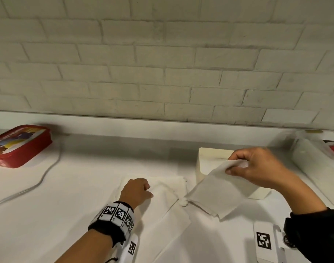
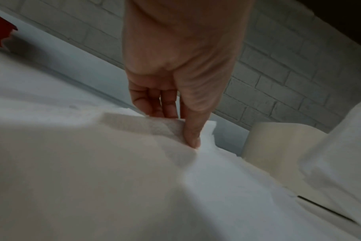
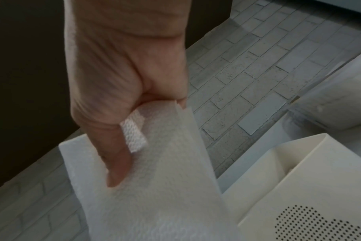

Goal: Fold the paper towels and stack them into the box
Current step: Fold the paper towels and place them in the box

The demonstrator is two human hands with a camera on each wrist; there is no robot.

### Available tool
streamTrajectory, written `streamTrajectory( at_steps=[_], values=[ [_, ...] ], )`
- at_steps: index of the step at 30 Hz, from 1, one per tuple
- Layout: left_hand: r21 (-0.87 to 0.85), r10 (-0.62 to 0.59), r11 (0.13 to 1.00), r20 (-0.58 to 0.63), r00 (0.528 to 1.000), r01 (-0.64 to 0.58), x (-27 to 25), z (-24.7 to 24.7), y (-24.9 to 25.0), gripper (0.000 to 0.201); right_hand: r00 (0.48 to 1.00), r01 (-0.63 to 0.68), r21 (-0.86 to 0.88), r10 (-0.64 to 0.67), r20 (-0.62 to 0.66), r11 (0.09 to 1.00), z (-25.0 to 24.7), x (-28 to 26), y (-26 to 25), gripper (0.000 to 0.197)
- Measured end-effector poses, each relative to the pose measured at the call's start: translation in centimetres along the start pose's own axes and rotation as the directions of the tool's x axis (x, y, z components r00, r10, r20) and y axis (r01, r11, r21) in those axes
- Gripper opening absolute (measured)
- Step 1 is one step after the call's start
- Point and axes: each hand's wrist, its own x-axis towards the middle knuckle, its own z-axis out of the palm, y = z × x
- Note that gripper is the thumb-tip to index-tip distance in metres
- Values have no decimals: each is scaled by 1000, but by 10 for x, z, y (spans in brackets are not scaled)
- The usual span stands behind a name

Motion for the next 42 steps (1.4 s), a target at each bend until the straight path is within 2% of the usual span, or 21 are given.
streamTrajectory(
  at_steps=[4, 7, 11, 14, 16, 19, 22, 25, 32, 36, 38, 40, 42],
  values=[
    [-85, 91, 992, -2, 996, -90, -8, -13, 6, 27, 1000, -18, 16, 17, 14, 1000, -4, -2, 0, 15],
    [-332, 136, 936, 29, 990, -119, -16, -36, 23, 29, 999, -33, 11, 33, 32, 999, -14, -3, -3, 14],
    [-656, 189, 734, -52, 981, -177, -24, -68, 60, 21, 997, -15, 25, 13, 78, 1000, -31, -4, -11, 12],
    [-803, 253, 556, -84, 964, -216, -31, -82, 93, 13, 991, 16, 70, -25, 134, 997, -40, -7, -19, 12],
    [-852, 304, 472, -83, 949, -226, -37, -83, 111, 14, 982, 39, 71, -51, 182, 997, -41, -9, -24, 11],
    [-875, 385, 422, -65, 920, -238, -45, -74, 134, 16, 978, 66, 100, -85, 193, 993, -41, -11, -28, 12],
    [-902, 422, 374, -44, 906, -218, -52, -57, 150, 14, 987, 85, 164, -106, 124, 983, -37, -9, -27, 13],
    [-928, 442, 331, -9, 897, -172, -59, -43, 163, 12, 995, 91, 150, -97, 36, 985, -31, -3, -21, 20],
    [-955, 536, 274, 58, 842, -109, -69, -42, 175, 17, 997, 71, 149, -64, -51, 986, -26, 4, -7, 20],
    [-906, 564, 366, 33, 825, -214, -66, -38, 176, 29, 993, 99, 127, -91, -72, 987, -25, 7, -9, 26],
    [-877, 563, 409, 26, 826, -250, -66, -35, 176, 22, 993, 105, 112, -97, -74, 988, -24, 9, -10, 23],
    [-863, 566, 422, 13, 824, -276, -65, -33, 176, 20, 992, 106, 109, -98, -75, 988, -23, 11, -11, 19],
    [-862, 580, 411, -5, 815, -298, -65, -31, 176, 28, 994, 103, 127, -96, -61, 987, -22, 11, -13, 17]
  ],
)
